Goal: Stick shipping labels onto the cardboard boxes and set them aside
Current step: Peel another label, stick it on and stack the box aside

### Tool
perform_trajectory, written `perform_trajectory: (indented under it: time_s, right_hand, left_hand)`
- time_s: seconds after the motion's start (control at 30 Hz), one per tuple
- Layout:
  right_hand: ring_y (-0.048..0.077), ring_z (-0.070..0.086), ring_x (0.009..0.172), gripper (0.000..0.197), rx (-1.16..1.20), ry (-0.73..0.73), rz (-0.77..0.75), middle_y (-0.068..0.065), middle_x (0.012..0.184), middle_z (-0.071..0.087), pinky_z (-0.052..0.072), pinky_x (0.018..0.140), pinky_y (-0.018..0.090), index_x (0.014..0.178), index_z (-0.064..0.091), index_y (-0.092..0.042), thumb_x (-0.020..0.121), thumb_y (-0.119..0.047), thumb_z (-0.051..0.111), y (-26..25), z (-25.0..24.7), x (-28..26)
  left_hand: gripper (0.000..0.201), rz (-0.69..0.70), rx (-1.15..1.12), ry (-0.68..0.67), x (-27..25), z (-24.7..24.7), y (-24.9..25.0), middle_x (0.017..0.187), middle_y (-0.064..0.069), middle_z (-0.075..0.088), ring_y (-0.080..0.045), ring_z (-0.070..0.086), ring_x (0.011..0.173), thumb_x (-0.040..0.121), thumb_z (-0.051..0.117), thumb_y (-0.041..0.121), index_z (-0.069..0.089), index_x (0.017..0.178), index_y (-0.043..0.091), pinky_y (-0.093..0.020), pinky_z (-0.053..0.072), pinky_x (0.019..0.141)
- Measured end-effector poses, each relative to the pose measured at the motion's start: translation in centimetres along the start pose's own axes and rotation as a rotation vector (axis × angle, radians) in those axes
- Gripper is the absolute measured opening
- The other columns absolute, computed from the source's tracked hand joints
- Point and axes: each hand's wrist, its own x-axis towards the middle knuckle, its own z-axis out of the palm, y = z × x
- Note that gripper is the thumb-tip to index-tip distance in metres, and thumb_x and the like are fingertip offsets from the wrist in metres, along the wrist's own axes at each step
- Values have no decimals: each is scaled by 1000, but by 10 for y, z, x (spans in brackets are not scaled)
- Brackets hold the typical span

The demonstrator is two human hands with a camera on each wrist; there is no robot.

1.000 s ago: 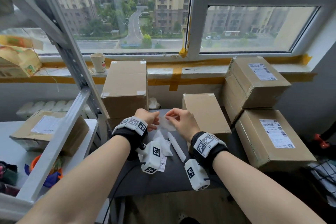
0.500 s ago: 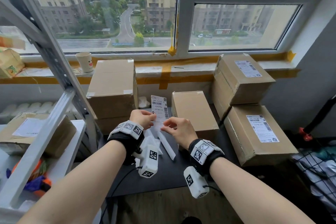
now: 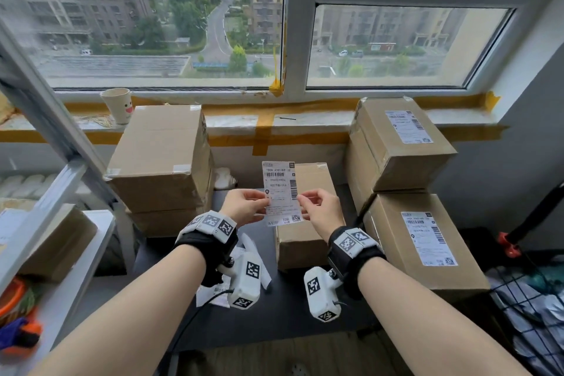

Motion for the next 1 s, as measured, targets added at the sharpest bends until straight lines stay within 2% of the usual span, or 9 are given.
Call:
perform_trajectory:
  time_s: [0.1, 0.2, 0.3, 0.43, 0.53, 0.63, 0.73, 0.9, 1.0]
  right_hand:
    - [26, 69, 83, 8, -12, 0, -1, 1, 82, 66, 59, 76, 41, 81, 62, -19, 85, -14, 68, 6, -16, 15]
    - [25, 69, 83, 16, -17, 18, 23, 6, 84, 69, 58, 79, 43, 75, 61, -23, 82, -11, 70, 15, -29, 29]
    - [25, 69, 83, 20, -21, 13, 62, 6, 83, 69, 58, 79, 45, 72, 59, -24, 80, -10, 71, 27, -38, 43]
    - [26, 68, 80, 19, -50, 5, 85, 6, 83, 68, 58, 77, 42, 73, 58, -22, 78, -12, 74, 43, -43, 50]
    - [21, 65, 75, 20, -83, 1, 94, 4, 81, 67, 58, 75, 37, 74, 56, -21, 78, -13, 73, 51, -42, 52]
    - [17, 63, 77, 19, -160, 17, 92, 0, 83, 65, 54, 73, 31, 77, 56, -21, 78, -16, 74, 55, -40, 55]
    - [14, 59, 77, 21, -234, 20, 81, -3, 81, 60, 48, 71, 27, 85, 53, -18, 78, -18, 73, 55, -40, 57]
    - [15, 58, 79, 20, -316, 27, 104, -6, 79, 58, 47, 71, 27, 87, 52, -18, 80, -20, 71, 54, -36, 53]
    - [15, 57, 78, 19, -335, 54, 112, -5, 82, 59, 41, 65, 24, 88, 52, -18, 81, -21, 70, 53, -35, 54]
  left_hand:
    - [14, -11, 28, -3, 13, 17, 3, 73, -5, 65, -9, 61, 57, 88, 61, 3, 63, 76, 10, -17, 51, 58]
    - [4, -39, 58, 10, 26, 34, 2, 76, -6, 65, -9, 61, 61, 86, 63, 2, 65, 89, 1, -11, 50, 50]
    - [16, -96, 88, 41, 39, 51, -2, 75, -5, 64, -12, 60, 63, 85, 65, 4, 65, 100, -2, -13, 51, 51]
    - [13, -156, 155, 85, 49, 69, -8, 79, -8, 65, -11, 59, 60, 83, 67, 4, 66, 95, 0, -16, 50, 51]
    - [8, -162, 199, 160, 54, 77, -14, 91, -17, 68, -15, 61, 61, 79, 71, 1, 63, 78, 5, -24, 55, 63]
    - [16, -159, 215, 217, 57, 80, -20, 88, -14, 68, -20, 66, 68, 73, 76, 2, 65, 85, 5, -34, 58, 77]
    - [11, -127, 288, 260, 58, 81, -26, 84, -9, 71, -17, 66, 68, 74, 77, 10, 68, 68, 13, -31, 57, 77]
    - [9, -96, 347, 289, 60, 84, -33, 89, -3, 70, -18, 64, 85, 77, 74, 18, 72, 85, 13, -25, 50, 78]
    - [13, -62, 384, 309, 60, 86, -34, 82, 0, 66, -18, 63, 83, 77, 74, 17, 62, 79, 17, -25, 47, 75]
